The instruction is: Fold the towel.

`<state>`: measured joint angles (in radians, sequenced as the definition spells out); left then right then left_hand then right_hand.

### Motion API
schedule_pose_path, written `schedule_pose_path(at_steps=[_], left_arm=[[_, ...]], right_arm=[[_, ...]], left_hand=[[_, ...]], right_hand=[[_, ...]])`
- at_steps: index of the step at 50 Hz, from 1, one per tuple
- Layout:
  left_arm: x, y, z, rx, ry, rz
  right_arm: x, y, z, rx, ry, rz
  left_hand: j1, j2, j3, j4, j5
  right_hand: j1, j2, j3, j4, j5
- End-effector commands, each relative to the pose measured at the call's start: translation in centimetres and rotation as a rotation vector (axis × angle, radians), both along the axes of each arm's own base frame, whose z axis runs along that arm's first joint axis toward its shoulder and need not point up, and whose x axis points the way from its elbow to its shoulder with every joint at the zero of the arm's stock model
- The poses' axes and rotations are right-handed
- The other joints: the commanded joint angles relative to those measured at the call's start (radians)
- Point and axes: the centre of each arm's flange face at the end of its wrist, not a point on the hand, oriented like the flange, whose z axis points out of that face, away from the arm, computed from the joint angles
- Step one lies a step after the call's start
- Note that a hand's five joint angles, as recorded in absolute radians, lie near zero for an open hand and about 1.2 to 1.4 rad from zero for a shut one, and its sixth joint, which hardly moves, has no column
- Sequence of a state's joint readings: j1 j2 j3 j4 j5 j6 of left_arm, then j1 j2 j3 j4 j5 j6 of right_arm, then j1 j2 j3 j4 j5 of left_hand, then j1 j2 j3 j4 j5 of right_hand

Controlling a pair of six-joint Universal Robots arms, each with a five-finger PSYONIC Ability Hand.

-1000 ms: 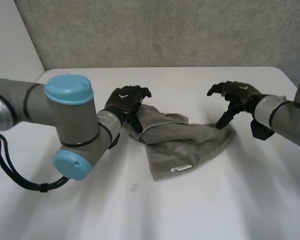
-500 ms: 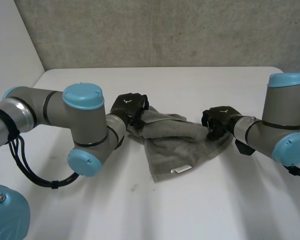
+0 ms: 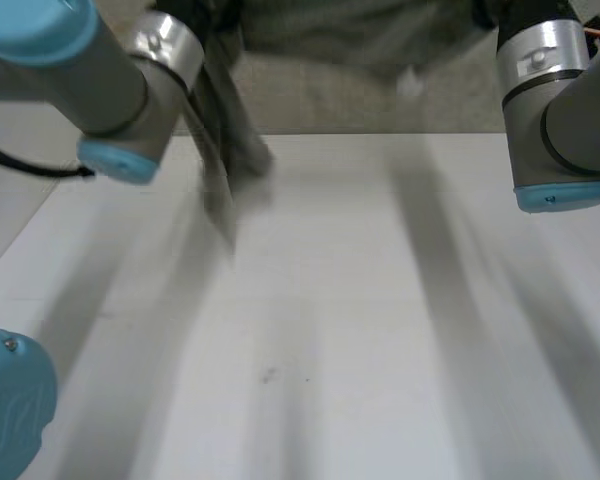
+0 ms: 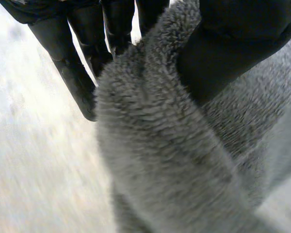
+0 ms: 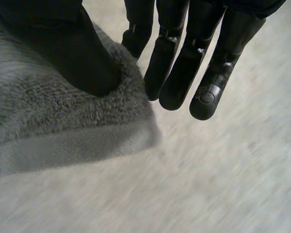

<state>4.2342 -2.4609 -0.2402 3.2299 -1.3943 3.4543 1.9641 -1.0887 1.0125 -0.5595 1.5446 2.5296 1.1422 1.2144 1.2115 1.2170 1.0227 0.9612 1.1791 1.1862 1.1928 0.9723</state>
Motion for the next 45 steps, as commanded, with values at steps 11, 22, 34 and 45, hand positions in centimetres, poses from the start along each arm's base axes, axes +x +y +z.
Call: schedule_pose_path(at_steps=[11, 22, 34, 45], left_arm=[[2.4, 2.1, -15.5, 0.485, -0.266, -0.061], [3.5, 6.1, -24.0, 0.757, -0.397, -0.079], [3.5, 8.1, -19.5, 0.688, -0.361, -0.094], [4.2, 8.8, -16.3, 0.631, -0.331, -0.086]], right_arm=[[0.8, 5.7, -15.8, 0.376, 0.345, 0.068], [-0.8, 8.3, -22.2, 0.592, 0.544, 0.059], [-2.4, 8.6, -20.8, 0.621, 0.540, 0.030], [-4.9, 8.8, -20.9, 0.715, 0.558, 0.016]], left_hand=[[0.023, -0.050, -0.047, -0.052, -0.032], [-0.174, -0.246, -0.243, -0.249, -0.229], [-0.626, -0.699, -0.696, -0.701, -0.681], [-0.899, -0.972, -0.969, -0.974, -0.954]], right_hand=[[0.435, 0.217, 0.210, 0.203, 0.249], [0.435, 0.217, 0.210, 0.203, 0.249], [0.435, 0.217, 0.210, 0.203, 0.249], [0.435, 0.217, 0.210, 0.203, 0.249]])
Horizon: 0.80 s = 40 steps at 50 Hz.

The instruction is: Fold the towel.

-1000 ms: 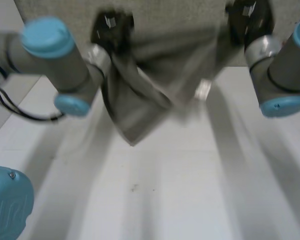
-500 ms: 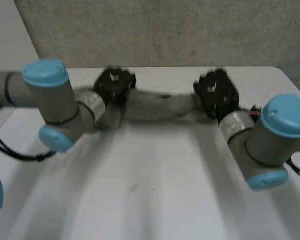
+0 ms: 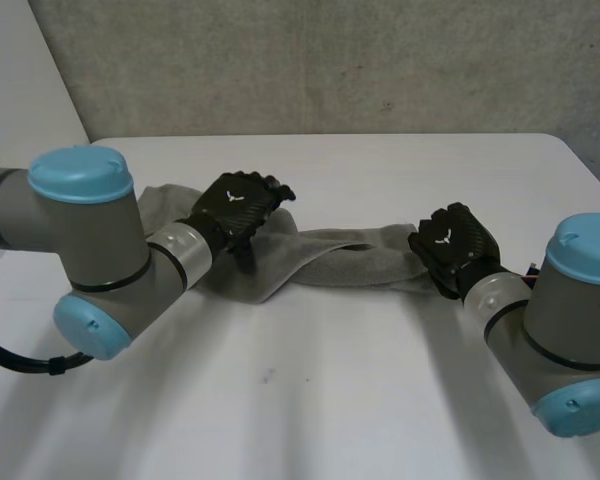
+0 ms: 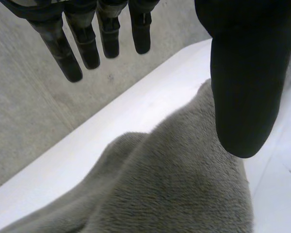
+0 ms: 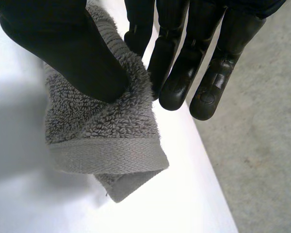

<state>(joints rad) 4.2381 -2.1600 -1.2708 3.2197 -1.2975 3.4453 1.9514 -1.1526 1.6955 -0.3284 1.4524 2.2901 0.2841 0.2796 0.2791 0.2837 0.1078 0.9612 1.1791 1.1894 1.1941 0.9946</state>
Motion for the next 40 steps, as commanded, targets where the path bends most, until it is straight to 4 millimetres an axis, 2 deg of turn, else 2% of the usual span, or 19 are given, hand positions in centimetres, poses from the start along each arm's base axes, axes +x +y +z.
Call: schedule_pose_path(at_steps=[1, 3, 5, 7, 13, 17, 18, 19, 20, 21, 26, 30, 32, 33, 35, 40], left_arm=[[0.8, -0.2, 1.5, -0.028, 0.014, 0.019], [1.1, -0.5, 1.5, -0.030, 0.015, 0.030], [2.6, -2.1, 1.5, -0.031, 0.013, 0.078], [3.3, -2.8, 1.3, -0.028, 0.011, 0.101], [5.5, -5.1, 0.5, -0.017, 0.001, 0.171], [6.2, -5.9, -0.2, -0.005, -0.010, 0.195], [6.4, -6.2, -0.5, -0.001, -0.013, 0.202], [6.4, -6.2, -0.5, -0.001, -0.013, 0.202], [6.5, -6.4, -0.9, 0.006, -0.016, 0.205], [6.5, -6.7, -1.3, 0.011, -0.018, 0.208], [7.2, -7.5, -2.1, 0.036, -0.023, 0.232], [7.6, -7.1, -2.5, 0.076, -0.030, 0.239], [7.7, -5.6, -2.7, 0.141, -0.037, 0.236], [7.7, -5.6, -2.6, 0.142, -0.037, 0.236], [7.6, -4.0, -2.5, 0.186, -0.022, 0.230], [7.3, -2.3, -2.8, 0.199, -0.002, 0.216]], right_arm=[[-2.2, -0.4, 0.4, 0.037, 0.006, -0.033], [-2.9, -0.8, 0.7, 0.030, 0.001, -0.050], [-4.3, -1.7, 1.2, 0.021, -0.005, -0.089], [-4.8, -2.0, 1.4, 0.015, -0.009, -0.100], [-5.5, -2.4, 1.4, 0.017, -0.011, -0.112], [-5.4, -2.2, 1.3, 0.023, -0.012, -0.110], [-5.4, -2.1, 1.3, 0.025, -0.013, -0.108], [-5.4, -2.1, 1.3, 0.025, -0.013, -0.108], [-5.4, -2.1, 1.3, 0.026, -0.014, -0.109], [-5.5, -2.1, 1.5, 0.018, -0.019, -0.112], [-5.5, -2.0, 2.6, -0.010, -0.048, -0.118], [-5.5, -1.9, 3.1, -0.011, -0.069, -0.123], [-5.5, -1.9, 3.5, -0.011, -0.095, -0.134], [-5.5, -1.9, 3.5, -0.011, -0.095, -0.134], [-5.5, -2.0, 3.8, 0.001, -0.141, -0.141], [-5.4, -2.3, 4.5, 0.047, -0.230, -0.153]], left_hand=[[-0.041, -0.037, -0.036, -0.041, -0.039], [-0.041, -0.037, -0.036, -0.041, -0.039], [-0.032, -0.028, -0.027, -0.032, -0.031], [-0.030, -0.025, -0.025, -0.029, -0.028], [-0.018, -0.013, -0.013, -0.017, -0.016], [-0.015, -0.010, -0.010, -0.014, -0.013], [-0.012, -0.007, -0.007, -0.012, -0.010], [-0.012, -0.007, -0.007, -0.011, -0.010], [-0.012, -0.007, -0.007, -0.011, -0.010], [0.003, 0.007, 0.008, 0.003, 0.004], [0.070, 0.074, 0.075, 0.070, 0.072], [0.135, 0.139, 0.140, 0.135, 0.137], [0.167, 0.172, 0.172, 0.168, 0.169], [0.167, 0.172, 0.172, 0.168, 0.169], [0.167, 0.172, 0.172, 0.168, 0.169], [0.164, 0.169, 0.169, 0.165, 0.166]], right_hand=[[0.435, 0.217, 0.207, 0.202, 0.227], [0.435, 0.217, 0.207, 0.202, 0.227], [0.435, 0.217, 0.207, 0.202, 0.227], [0.435, 0.217, 0.207, 0.202, 0.227], [0.435, 0.217, 0.207, 0.202, 0.227], [0.435, 0.217, 0.207, 0.202, 0.227], [0.273, 0.055, 0.045, 0.040, 0.065], [0.272, 0.054, 0.044, 0.039, 0.064], [-0.063, -0.280, -0.291, -0.295, -0.270], [-0.290, -0.508, -0.518, -0.523, -0.498], [-0.383, -0.601, -0.611, -0.616, -0.591], [-0.389, -0.607, -0.617, -0.622, -0.597], [-0.371, -0.589, -0.599, -0.604, -0.579], [-0.371, -0.589, -0.599, -0.604, -0.579], [-0.368, -0.586, -0.596, -0.601, -0.576], [-0.368, -0.586, -0.596, -0.601, -0.576]])
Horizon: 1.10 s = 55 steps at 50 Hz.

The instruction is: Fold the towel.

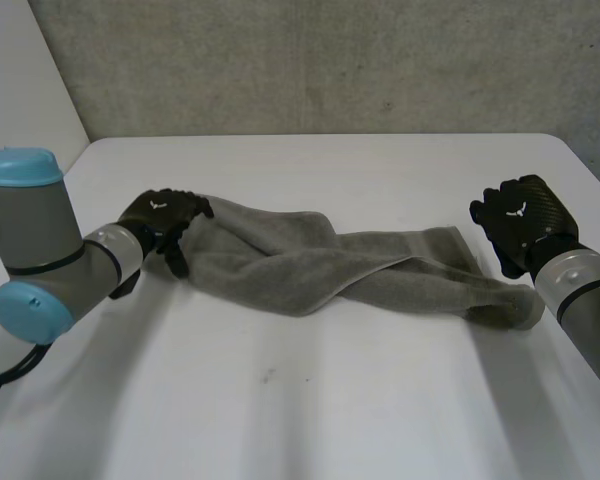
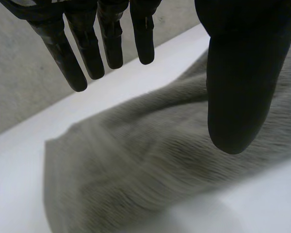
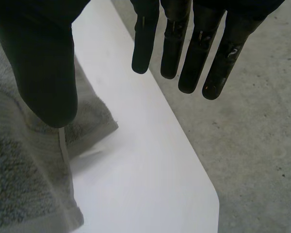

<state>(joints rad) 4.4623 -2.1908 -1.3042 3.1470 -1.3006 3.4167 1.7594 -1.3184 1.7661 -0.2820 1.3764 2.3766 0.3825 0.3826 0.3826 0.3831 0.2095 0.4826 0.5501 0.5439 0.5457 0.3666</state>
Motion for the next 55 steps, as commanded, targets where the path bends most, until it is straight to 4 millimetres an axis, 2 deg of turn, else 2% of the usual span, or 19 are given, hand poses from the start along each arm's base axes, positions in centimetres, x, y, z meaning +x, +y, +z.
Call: schedule_pose_path(at_steps=[1, 3, 7, 11, 15, 17, 28, 34, 43, 49, 51, 52, 53, 55], left_arm=[[-0.3, 3.0, -0.2, 0.051, 0.033, -0.015], [-1.0, 3.7, -0.8, 0.034, 0.031, -0.037], [-1.2, 3.7, -1.3, 0.022, 0.031, -0.042], [-1.3, 3.7, -2.3, 0.037, 0.025, -0.045], [-1.4, 3.7, -2.7, 0.040, 0.019, -0.050], [-1.5, 3.4, -3.1, 0.031, 0.021, -0.049], [-2.0, 2.2, -4.2, 0.021, 0.023, -0.049], [-2.1, 1.8, -4.5, 0.021, 0.024, -0.047], [-2.2, 1.5, -4.7, 0.022, 0.023, -0.049], [-2.2, 1.4, -4.8, 0.019, 0.023, -0.051], [-2.3, 1.3, -5.0, 0.021, 0.021, -0.053], [-2.3, 1.3, -5.0, 0.021, 0.021, -0.053], [-2.3, 1.3, -5.1, 0.021, 0.016, -0.054], [-2.4, 1.1, -5.1, 0.016, 0.010, -0.056]], right_arm=[[0.1, -0.3, 1.0, 0.046, -0.129, -0.017], [0.4, -0.7, 1.7, 0.090, -0.180, -0.004], [0.9, -1.1, 2.0, 0.164, -0.210, 0.048], [2.1, -2.6, 1.0, 0.309, -0.276, 0.125], [2.7, -3.8, 0.5, 0.378, -0.326, 0.142], [3.3, -4.8, -0.4, 0.438, -0.349, 0.148], [4.0, -7.8, -3.2, 0.490, -0.386, 0.126], [4.6, -8.1, -4.0, 0.495, -0.383, 0.134], [5.6, -7.8, -5.8, 0.532, -0.373, 0.148], [6.0, -7.6, -6.4, 0.547, -0.369, 0.154], [6.0, -7.5, -6.5, 0.552, -0.369, 0.151], [6.0, -7.5, -6.5, 0.552, -0.369, 0.151], [5.9, -7.5, -6.6, 0.556, -0.369, 0.149], [5.9, -7.4, -6.5, 0.560, -0.369, 0.148]], left_hand=[[0.066, 0.066, 0.066, 0.065, 0.064], [0.063, 0.063, 0.063, 0.062, 0.061], [0.066, 0.066, 0.066, 0.065, 0.064], [0.069, 0.069, 0.069, 0.068, 0.067], [0.069, 0.069, 0.069, 0.068, 0.067], [0.086, 0.086, 0.086, 0.086, 0.085], [0.148, 0.148, 0.148, 0.147, 0.147], [0.177, 0.177, 0.177, 0.177, 0.176], [0.477, 0.477, 0.477, 0.476, 0.475], [0.653, 0.653, 0.653, 0.652, 0.652], [0.799, 0.799, 0.799, 0.798, 0.797], [0.800, 0.800, 0.800, 0.799, 0.798], [0.951, 0.951, 0.951, 0.950, 0.949], [1.013, 1.013, 1.013, 1.013, 1.012]], right_hand=[[0.110, 0.043, 0.049, 0.047, 0.052], [0.110, 0.043, 0.049, 0.047, 0.052], [0.104, 0.037, 0.043, 0.041, 0.046], [0.099, 0.031, 0.037, 0.035, 0.040], [0.099, 0.031, 0.037, 0.035, 0.040], [0.087, 0.019, 0.026, 0.024, 0.028], [0.096, 0.028, 0.034, 0.032, 0.037], [0.113, 0.046, 0.052, 0.050, 0.055], [0.231, 0.163, 0.169, 0.168, 0.172], [0.510, 0.442, 0.448, 0.446, 0.451], [0.796, 0.728, 0.734, 0.733, 0.737], [0.797, 0.730, 0.736, 0.734, 0.739], [0.913, 0.845, 0.851, 0.849, 0.854], [0.914, 0.846, 0.852, 0.851, 0.855]])
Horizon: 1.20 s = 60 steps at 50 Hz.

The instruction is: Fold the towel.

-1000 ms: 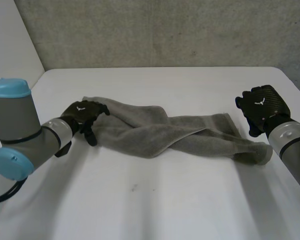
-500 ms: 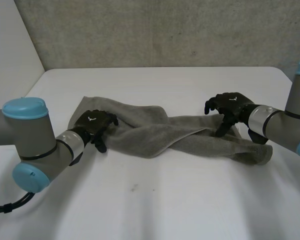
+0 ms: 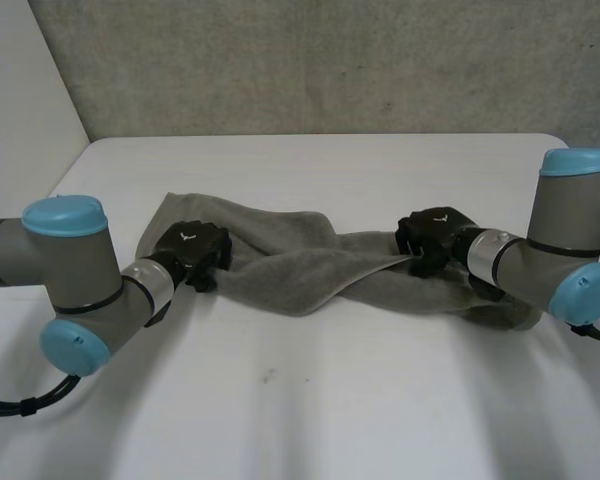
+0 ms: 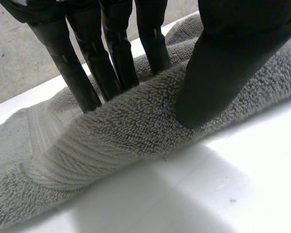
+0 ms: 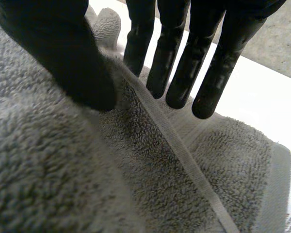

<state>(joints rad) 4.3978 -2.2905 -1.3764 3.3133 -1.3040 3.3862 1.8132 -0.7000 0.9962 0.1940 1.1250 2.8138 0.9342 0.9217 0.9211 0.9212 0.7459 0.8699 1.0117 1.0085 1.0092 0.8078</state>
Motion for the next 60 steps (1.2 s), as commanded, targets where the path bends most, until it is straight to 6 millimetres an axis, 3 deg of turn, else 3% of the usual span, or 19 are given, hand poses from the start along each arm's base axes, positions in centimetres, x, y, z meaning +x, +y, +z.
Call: schedule_pose_path(at_steps=[1, 7, 9, 10, 12, 15, 20, 24, 27, 29, 33, 36, 37, 38, 40, 42, 49, 54, 60], left_arm=[[-0.2, -0.3, -0.1, -0.017, -0.021, -0.009], [-0.9, 0.5, 2.6, -0.076, -0.040, -0.036], [-0.6, 1.5, 6.2, -0.110, -0.020, -0.032], [-0.6, 1.5, 6.2, -0.110, -0.020, -0.032], [-0.3, 3.1, 9.1, -0.120, -0.015, -0.042], [0.1, 4.6, 11.1, -0.112, -0.017, -0.055], [0.6, 5.2, 13.5, -0.138, -0.003, -0.061], [0.6, 4.7, 13.5, -0.144, 0.000, -0.061], [0.1, 3.1, 11.4, -0.125, -0.017, -0.059], [-0.5, 0.6, 8.7, -0.097, -0.028, -0.046], [-1.2, -1.6, 6.8, -0.093, -0.031, -0.045], [-1.8, -3.6, 5.1, -0.105, -0.041, -0.046], [-2.1, -4.4, 4.6, -0.123, -0.053, -0.051], [-2.1, -4.4, 4.6, -0.123, -0.053, -0.051], [-2.2, -5.2, 4.0, -0.159, -0.108, -0.044], [-2.0, -5.3, 3.9, -0.175, -0.144, -0.030], [-1.3, -2.9, 6.1, -0.195, -0.210, 0.032], [-0.7, 1.9, 7.9, -0.231, -0.193, 0.016], [-0.3, 6.1, 6.4, -0.243, -0.210, -0.020]], right_arm=[[-0.1, 0.2, 0.3, 0.011, 0.001, -0.007], [-0.7, 0.8, 4.7, -0.035, -0.027, -0.027], [-1.5, 2.0, 8.3, -0.107, -0.030, -0.035], [-1.5, 2.0, 8.3, -0.108, -0.030, -0.035], [-2.7, 3.4, 11.6, -0.185, -0.019, -0.045], [-3.4, 5.1, 14.0, -0.264, 0.011, -0.036], [-3.6, 7.3, 15.5, -0.345, 0.072, -0.006], [-3.7, 7.6, 14.9, -0.340, 0.098, 0.002], [-3.3, 7.3, 13.5, -0.310, 0.112, 0.010], [-2.4, 6.8, 10.9, -0.255, 0.143, 0.012], [-1.1, 6.4, 8.9, -0.260, 0.173, 0.003], [-0.3, 5.6, 7.4, -0.291, 0.190, -0.032], [-0.1, 5.2, 6.5, -0.297, 0.199, -0.047], [-0.1, 5.2, 6.5, -0.297, 0.199, -0.047], [0.4, 5.0, 5.2, -0.301, 0.206, -0.058], [0.9, 5.4, 5.0, -0.304, 0.207, -0.051], [1.1, 5.5, 4.6, -0.318, 0.208, -0.059], [0.8, 4.9, 5.0, -0.355, 0.217, -0.098], [0.7, 4.8, 4.7, -0.368, 0.254, -0.092]], left_hand=[[0.462, 0.475, 0.475, 0.475, 0.476], [0.462, 0.475, 0.475, 0.475, 0.476], [0.462, 0.475, 0.475, 0.475, 0.476], [0.462, 0.475, 0.475, 0.475, 0.476], [0.462, 0.475, 0.475, 0.475, 0.476], [0.462, 0.475, 0.475, 0.475, 0.476], [0.462, 0.475, 0.475, 0.475, 0.476], [0.462, 0.475, 0.475, 0.475, 0.476], [0.462, 0.475, 0.475, 0.475, 0.476], [0.462, 0.475, 0.475, 0.475, 0.476], [0.462, 0.475, 0.475, 0.475, 0.476], [0.166, 0.178, 0.179, 0.179, 0.180], [-0.119, -0.106, -0.106, -0.106, -0.105], [-0.122, -0.109, -0.109, -0.109, -0.108], [-0.760, -0.747, -0.747, -0.747, -0.746], [-0.756, -0.744, -0.743, -0.743, -0.742], [-0.682, -0.670, -0.669, -0.670, -0.669], [-0.610, -0.597, -0.597, -0.597, -0.596], [-0.536, -0.523, -0.523, -0.523, -0.522]], right_hand=[[0.526, 0.385, 0.388, 0.387, 0.414], [0.526, 0.385, 0.388, 0.387, 0.414], [0.526, 0.385, 0.388, 0.387, 0.414], [0.526, 0.385, 0.388, 0.387, 0.414], [0.526, 0.385, 0.388, 0.387, 0.414], [0.526, 0.385, 0.388, 0.387, 0.414], [0.526, 0.385, 0.388, 0.387, 0.414], [0.526, 0.385, 0.388, 0.387, 0.414], [0.526, 0.385, 0.388, 0.387, 0.414], [0.526, 0.385, 0.388, 0.387, 0.414], [0.526, 0.385, 0.388, 0.387, 0.414], [0.526, 0.385, 0.388, 0.387, 0.414], [0.526, 0.385, 0.388, 0.387, 0.414], [0.526, 0.385, 0.388, 0.387, 0.414], [0.526, 0.385, 0.388, 0.387, 0.414], [0.526, 0.385, 0.388, 0.387, 0.414], [0.526, 0.385, 0.388, 0.387, 0.414], [0.526, 0.385, 0.388, 0.387, 0.414], [0.526, 0.385, 0.388, 0.387, 0.414]])
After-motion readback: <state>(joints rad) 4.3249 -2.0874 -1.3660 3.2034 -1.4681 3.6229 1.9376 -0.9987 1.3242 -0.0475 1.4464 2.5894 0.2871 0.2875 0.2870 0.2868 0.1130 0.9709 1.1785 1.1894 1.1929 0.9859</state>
